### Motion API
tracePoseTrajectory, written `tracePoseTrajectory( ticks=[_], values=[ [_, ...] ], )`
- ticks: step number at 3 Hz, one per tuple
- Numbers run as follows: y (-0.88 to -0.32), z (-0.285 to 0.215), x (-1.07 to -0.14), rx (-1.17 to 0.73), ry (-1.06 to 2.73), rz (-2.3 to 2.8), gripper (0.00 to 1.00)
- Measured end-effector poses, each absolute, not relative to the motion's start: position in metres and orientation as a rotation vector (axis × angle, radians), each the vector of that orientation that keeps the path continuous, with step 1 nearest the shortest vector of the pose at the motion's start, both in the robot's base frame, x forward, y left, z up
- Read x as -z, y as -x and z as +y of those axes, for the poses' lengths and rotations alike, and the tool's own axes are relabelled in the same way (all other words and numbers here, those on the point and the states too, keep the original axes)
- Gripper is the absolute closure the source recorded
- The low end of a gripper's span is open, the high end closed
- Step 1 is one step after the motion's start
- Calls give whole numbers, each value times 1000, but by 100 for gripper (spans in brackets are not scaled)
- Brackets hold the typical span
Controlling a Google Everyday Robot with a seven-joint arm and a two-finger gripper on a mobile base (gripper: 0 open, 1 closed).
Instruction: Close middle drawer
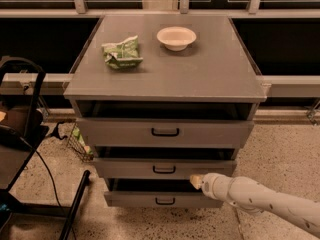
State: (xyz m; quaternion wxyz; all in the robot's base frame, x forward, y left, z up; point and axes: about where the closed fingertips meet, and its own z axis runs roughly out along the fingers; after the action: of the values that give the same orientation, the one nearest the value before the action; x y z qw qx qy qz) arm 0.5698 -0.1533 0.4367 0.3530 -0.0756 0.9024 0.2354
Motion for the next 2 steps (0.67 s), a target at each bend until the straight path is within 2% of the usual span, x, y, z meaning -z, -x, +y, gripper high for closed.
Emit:
tracePoseTrajectory(
  ticks=[1,2],
  values=[
    [-570,-153,-437,-609,196,2334,11],
    [-569,-151,-443,-608,270,2316,0]
  ],
)
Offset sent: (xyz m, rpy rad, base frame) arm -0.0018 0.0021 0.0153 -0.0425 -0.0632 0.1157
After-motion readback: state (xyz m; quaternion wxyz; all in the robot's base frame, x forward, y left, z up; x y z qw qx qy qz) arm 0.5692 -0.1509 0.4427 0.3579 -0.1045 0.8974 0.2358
